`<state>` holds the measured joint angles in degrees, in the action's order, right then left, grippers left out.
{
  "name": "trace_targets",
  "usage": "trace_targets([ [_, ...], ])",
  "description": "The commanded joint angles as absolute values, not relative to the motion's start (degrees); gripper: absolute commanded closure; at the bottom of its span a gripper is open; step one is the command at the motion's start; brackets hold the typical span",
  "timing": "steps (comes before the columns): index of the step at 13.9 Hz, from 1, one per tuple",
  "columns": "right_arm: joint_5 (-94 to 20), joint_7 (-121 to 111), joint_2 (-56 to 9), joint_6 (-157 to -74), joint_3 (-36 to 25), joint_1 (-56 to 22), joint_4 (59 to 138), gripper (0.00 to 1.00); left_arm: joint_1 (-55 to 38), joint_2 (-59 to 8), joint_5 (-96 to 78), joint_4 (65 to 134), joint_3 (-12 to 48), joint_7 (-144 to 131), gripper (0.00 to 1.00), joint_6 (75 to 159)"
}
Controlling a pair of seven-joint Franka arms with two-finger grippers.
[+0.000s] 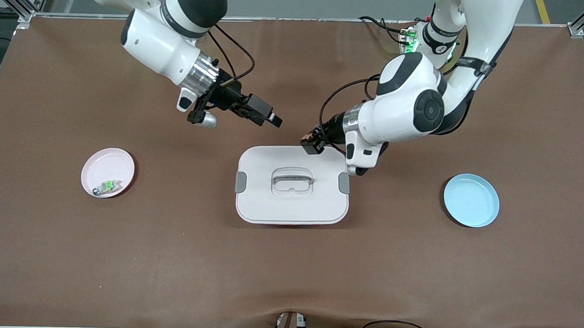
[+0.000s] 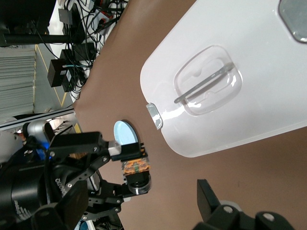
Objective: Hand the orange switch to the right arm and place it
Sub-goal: 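Grasp the switch with the right gripper beside the left gripper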
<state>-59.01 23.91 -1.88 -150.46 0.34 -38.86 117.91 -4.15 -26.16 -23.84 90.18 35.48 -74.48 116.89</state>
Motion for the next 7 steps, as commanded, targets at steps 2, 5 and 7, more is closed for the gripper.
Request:
trace_targets([
  [2,-60.8,23.2,-1.4,-151.3,-0.2,-40.9,119.4,0.00,-6.6,-31.0,-25.4,84.8,35.5,-82.2,1.00,115.9],
  [5,-60.8,23.2,-2.5,-151.3,-0.3,-41.3,119.8,0.00,-7.8,-31.9,-25.8,84.4,35.5,-84.0,1.00,115.9],
  [7,-60.8,23.3,-3.2,-151.3,-0.3,-41.3,119.9,0.00,-8.2,-31.7,-26.9,84.4,35.5,-84.8,1.00,115.9],
])
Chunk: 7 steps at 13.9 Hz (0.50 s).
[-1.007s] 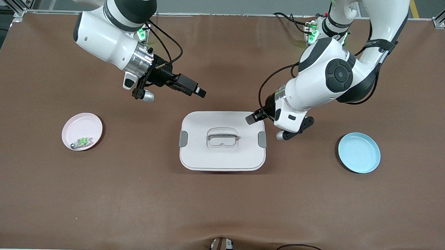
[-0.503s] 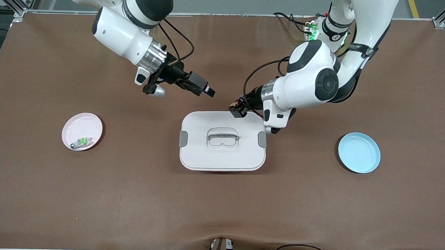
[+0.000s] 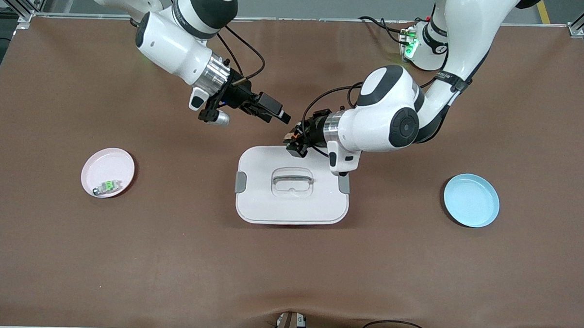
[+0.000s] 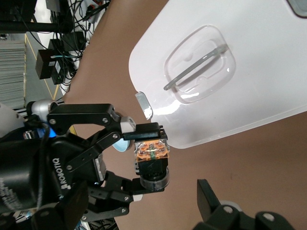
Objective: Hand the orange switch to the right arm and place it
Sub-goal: 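Grasp the switch with the right gripper beside the left gripper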
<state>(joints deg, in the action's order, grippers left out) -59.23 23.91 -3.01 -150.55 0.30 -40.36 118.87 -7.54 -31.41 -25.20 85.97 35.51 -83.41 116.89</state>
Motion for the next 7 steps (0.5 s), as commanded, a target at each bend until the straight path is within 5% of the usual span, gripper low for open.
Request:
trace_targets([
  [1,-60.8,23.3,-3.7,-151.3,-0.3,-41.3,119.8,0.00,-8.2,-31.6,-27.2,84.4,35.5,-85.2,1.00,115.8],
  [7,-60.8,24.0,-5.1,-151.4,-0.2,-42.0,119.4,0.00,-8.3,-31.3,-27.6,84.1,36.4,-88.3,1.00,115.1],
])
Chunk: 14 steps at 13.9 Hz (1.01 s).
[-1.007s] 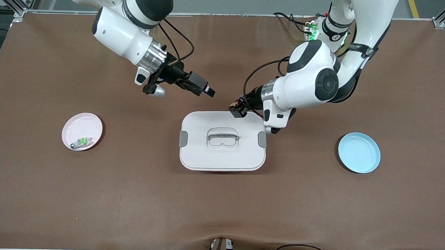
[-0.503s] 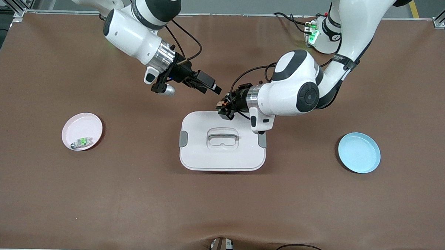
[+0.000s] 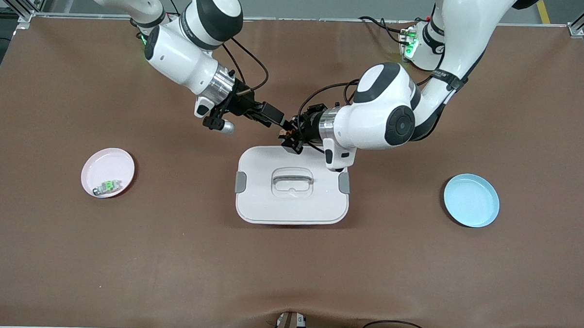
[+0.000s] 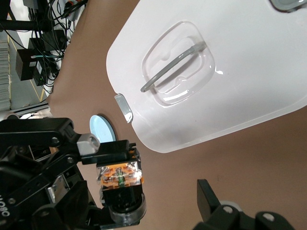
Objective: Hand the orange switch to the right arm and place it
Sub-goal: 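Grasp the switch with the right gripper beside the left gripper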
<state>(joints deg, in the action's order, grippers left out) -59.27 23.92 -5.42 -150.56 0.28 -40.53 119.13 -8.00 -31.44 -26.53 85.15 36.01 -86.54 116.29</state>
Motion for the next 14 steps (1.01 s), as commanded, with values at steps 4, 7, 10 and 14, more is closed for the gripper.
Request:
trace_targets([
  [4,-60.8,24.0,-5.6,-152.6,-0.2,-43.0,119.3,0.00,-8.9,-31.3,-27.5,84.1,36.6,-89.5,1.00,115.1],
  [7,-60.8,24.0,-5.7,-152.6,-0.2,-43.2,119.4,0.00,-9.6,-31.3,-27.5,83.6,36.6,-90.4,1.00,115.1],
  [10,-60.8,24.0,-5.6,-152.6,-0.3,-43.3,119.4,0.00,-9.7,-31.3,-27.5,83.2,36.6,-90.4,1.00,115.1],
  [14,-60.8,24.0,-5.5,-152.5,-0.3,-43.2,119.3,0.28,-9.7,-31.3,-27.6,83.1,36.6,-90.6,1.00,115.1],
])
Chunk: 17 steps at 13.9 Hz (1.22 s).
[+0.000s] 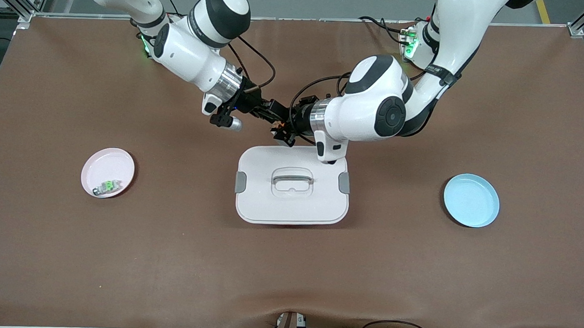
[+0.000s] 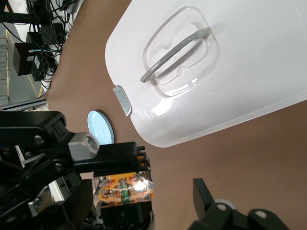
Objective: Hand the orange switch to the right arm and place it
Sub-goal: 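Grasp the switch with the right gripper beside the left gripper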
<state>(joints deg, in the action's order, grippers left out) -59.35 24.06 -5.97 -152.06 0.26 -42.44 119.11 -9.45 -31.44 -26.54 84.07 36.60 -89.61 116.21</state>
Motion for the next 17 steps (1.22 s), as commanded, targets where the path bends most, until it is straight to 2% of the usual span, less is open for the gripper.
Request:
trace_targets([
  [1,-60.8,24.0,-5.5,-152.5,-0.3,-43.2,119.4,0.28,-9.7,-31.3,-27.5,83.0,36.6,-91.2,1.00,115.1],
  [2,-60.8,24.0,-5.5,-152.5,-0.3,-43.2,119.3,0.28,-9.7,-31.4,-27.5,82.6,36.5,-91.3,1.00,115.1],
  [5,-60.8,23.9,-5.3,-152.4,-0.3,-42.7,119.3,0.39,-9.7,-31.5,-27.5,82.5,36.5,-91.3,1.00,115.1],
  [7,-60.8,23.8,-4.8,-152.2,-0.5,-42.5,119.3,0.40,-9.7,-31.6,-27.6,82.5,36.5,-91.5,0.93,115.1],
  [10,-60.8,23.8,-4.7,-152.2,-0.6,-42.5,119.3,0.69,-9.8,-31.5,-27.5,82.5,36.5,-91.6,0.85,115.1],
  [11,-60.8,23.8,-4.7,-152.2,-0.6,-42.5,119.3,0.79,-9.8,-31.5,-27.6,82.5,36.6,-91.6,0.78,115.1],
  [13,-60.8,23.8,-4.7,-152.2,-0.6,-42.5,119.3,0.91,-9.6,-31.4,-27.6,82.5,36.5,-91.5,0.35,115.1],
  [14,-60.8,23.8,-4.7,-152.2,-0.6,-42.5,119.3,0.91,-9.6,-31.4,-27.5,82.4,36.6,-91.3,0.35,115.1],
  [15,-60.8,23.8,-4.7,-152.2,-0.6,-42.5,119.3,0.91,-9.6,-31.3,-27.5,82.4,36.6,-91.0,0.60,115.1],
  [16,-60.8,23.8,-4.7,-152.2,-0.6,-42.5,119.3,0.91,-9.7,-31.3,-27.5,82.4,36.6,-91.0,0.67,115.1],
  [17,-60.8,23.8,-4.7,-152.1,-0.6,-42.5,119.3,0.90,-9.7,-31.3,-27.5,82.4,36.6,-91.1,0.64,115.1],
])
